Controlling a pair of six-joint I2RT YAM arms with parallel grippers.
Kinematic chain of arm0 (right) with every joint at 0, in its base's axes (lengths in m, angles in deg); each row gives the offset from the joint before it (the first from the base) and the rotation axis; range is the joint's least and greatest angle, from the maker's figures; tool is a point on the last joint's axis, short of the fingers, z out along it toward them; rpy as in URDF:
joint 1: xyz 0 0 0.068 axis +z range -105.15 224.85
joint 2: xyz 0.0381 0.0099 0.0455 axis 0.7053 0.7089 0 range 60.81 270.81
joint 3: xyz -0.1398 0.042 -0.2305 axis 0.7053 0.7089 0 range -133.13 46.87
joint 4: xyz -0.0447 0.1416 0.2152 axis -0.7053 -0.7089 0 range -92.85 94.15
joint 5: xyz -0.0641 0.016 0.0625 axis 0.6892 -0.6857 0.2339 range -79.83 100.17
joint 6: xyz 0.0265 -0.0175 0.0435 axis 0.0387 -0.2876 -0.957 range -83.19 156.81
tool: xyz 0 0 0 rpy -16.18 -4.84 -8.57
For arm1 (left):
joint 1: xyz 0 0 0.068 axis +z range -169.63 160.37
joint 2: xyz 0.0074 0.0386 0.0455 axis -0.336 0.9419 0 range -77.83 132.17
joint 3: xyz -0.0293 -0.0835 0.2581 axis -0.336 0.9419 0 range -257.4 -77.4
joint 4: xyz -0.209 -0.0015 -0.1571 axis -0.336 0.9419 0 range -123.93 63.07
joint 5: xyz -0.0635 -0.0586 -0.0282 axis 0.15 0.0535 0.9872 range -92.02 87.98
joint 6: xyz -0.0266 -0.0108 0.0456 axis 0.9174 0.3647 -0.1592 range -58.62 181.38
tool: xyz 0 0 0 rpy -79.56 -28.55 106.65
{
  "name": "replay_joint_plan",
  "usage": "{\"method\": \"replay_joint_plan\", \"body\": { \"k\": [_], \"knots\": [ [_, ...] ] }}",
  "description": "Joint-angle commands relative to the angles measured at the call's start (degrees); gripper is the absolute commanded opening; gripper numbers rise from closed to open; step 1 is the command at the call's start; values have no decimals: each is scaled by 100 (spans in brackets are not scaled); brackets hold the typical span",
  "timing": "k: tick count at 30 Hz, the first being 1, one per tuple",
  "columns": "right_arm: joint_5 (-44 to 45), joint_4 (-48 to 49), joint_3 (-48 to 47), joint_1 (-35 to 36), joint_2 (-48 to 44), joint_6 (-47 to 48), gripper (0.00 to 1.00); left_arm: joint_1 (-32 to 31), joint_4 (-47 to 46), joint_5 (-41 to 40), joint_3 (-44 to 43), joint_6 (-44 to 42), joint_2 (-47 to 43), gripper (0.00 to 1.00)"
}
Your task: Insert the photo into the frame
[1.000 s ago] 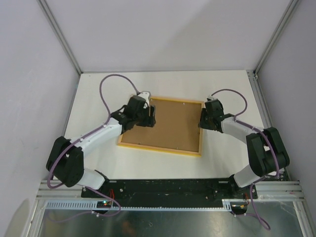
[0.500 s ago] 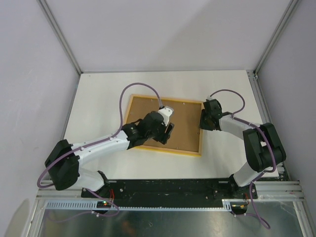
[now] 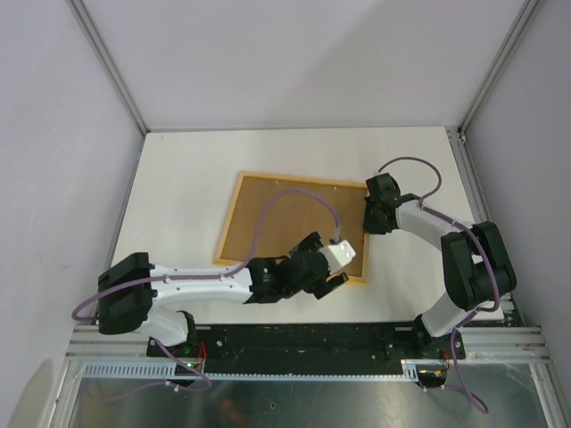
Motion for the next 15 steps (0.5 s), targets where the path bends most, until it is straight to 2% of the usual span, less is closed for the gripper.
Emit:
{"method": "replay_joint_plan", "body": {
  "k": [1, 8, 15],
  "knots": [
    [146, -529, -585, 19, -466, 200, 0, -450, -617, -898, 209, -679, 189, 93],
    [124, -1000, -978, 19, -673, 216, 0, -1110, -1722, -1228, 751, -1410, 279, 95],
    [81, -1230, -1198, 28, -665, 208, 0, -1356, -2472, -1514, 1038, -1927, 581, 94]
  ]
}}
